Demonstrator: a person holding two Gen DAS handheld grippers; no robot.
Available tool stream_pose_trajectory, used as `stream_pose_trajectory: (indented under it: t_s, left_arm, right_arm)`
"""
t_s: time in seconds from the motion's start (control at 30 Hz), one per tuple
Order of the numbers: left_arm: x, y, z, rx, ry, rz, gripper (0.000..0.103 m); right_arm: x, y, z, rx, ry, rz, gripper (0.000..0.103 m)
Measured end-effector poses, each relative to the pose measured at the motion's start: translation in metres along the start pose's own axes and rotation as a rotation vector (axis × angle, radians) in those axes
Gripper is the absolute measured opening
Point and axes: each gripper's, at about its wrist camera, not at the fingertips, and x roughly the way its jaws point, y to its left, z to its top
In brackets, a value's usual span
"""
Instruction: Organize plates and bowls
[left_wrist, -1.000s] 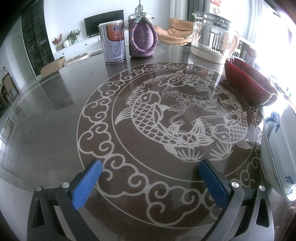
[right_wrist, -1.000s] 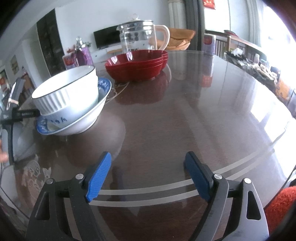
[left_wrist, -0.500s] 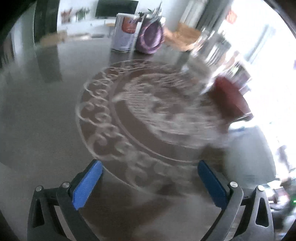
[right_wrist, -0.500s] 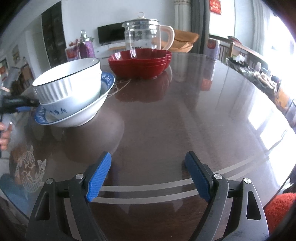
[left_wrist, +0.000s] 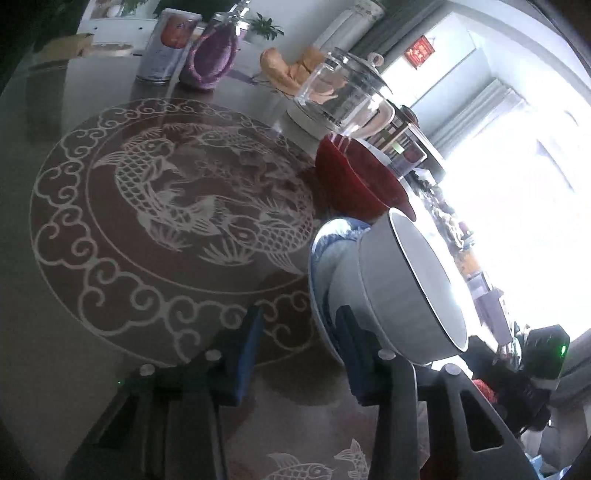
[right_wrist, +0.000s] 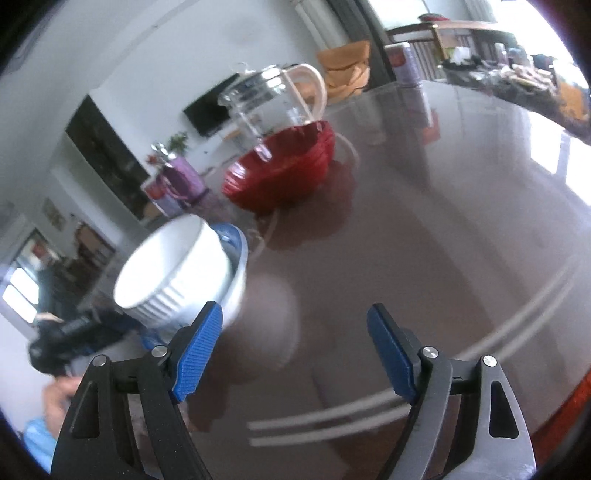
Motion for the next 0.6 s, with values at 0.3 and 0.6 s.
stream_pose_trajectory:
  t_s: [0.3,0.6]
  left_arm:
    - [0.011,-0.012,0.002,0.041,0.024,0.028,0.025]
    - [0.015,-0.015,0.003,0.051,-0.024,0.029,0.010]
  right_arm:
    - [0.055,0.005,0.018,0.062,0.126,0.084,0.046]
    - [0.087,0.006,0.024,0.102,0.173,0.104,0.031]
